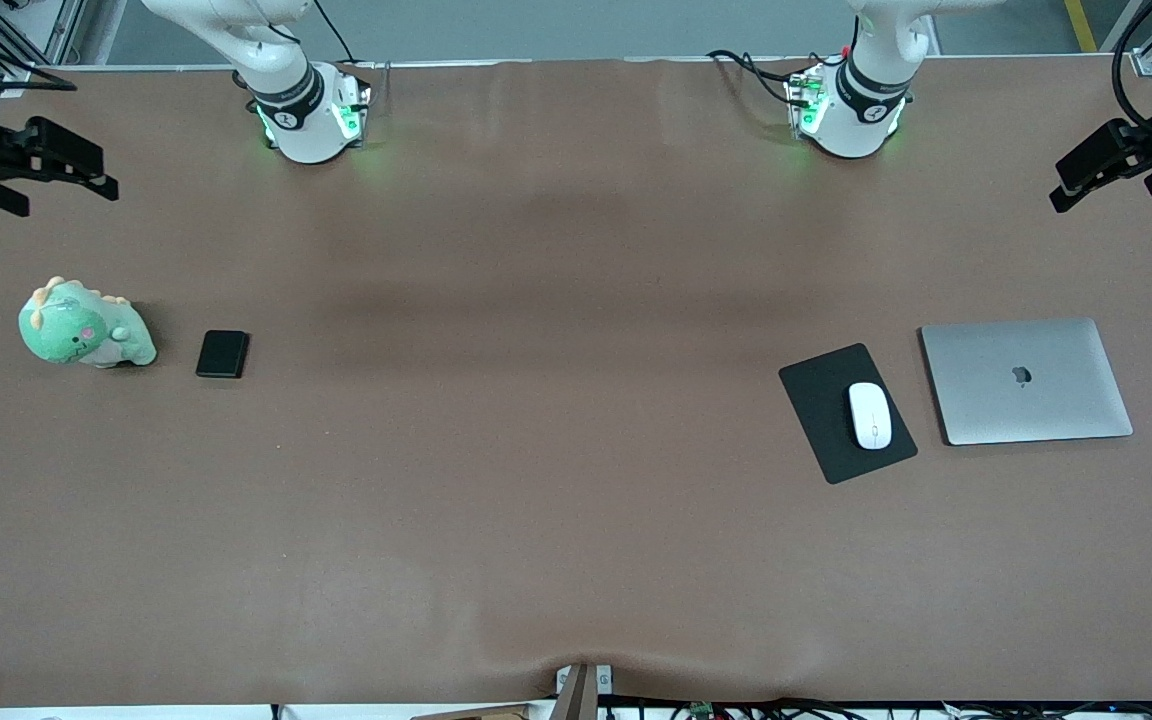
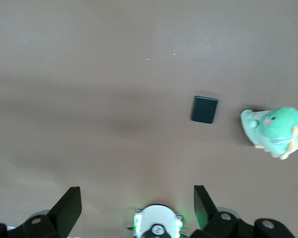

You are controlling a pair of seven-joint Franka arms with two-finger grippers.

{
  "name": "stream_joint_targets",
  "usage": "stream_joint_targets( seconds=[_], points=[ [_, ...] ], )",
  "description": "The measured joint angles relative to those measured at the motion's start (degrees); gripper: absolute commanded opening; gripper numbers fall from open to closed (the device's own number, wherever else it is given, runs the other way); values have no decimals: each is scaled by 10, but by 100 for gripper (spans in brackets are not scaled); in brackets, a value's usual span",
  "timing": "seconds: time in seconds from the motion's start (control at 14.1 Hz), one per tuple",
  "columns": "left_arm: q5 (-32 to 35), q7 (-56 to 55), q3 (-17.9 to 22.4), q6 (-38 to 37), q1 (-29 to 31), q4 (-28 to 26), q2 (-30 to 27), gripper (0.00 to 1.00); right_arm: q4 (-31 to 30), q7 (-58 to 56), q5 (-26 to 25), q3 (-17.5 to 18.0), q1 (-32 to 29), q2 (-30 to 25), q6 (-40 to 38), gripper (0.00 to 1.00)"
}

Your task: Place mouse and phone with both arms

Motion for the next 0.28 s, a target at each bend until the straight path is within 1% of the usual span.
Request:
stream_joint_targets(
  seconds=[0.28],
  points=[
    [0,0,0,0,1,0,0,100,0,34,5,-6,7,-2,10,100]
  ],
)
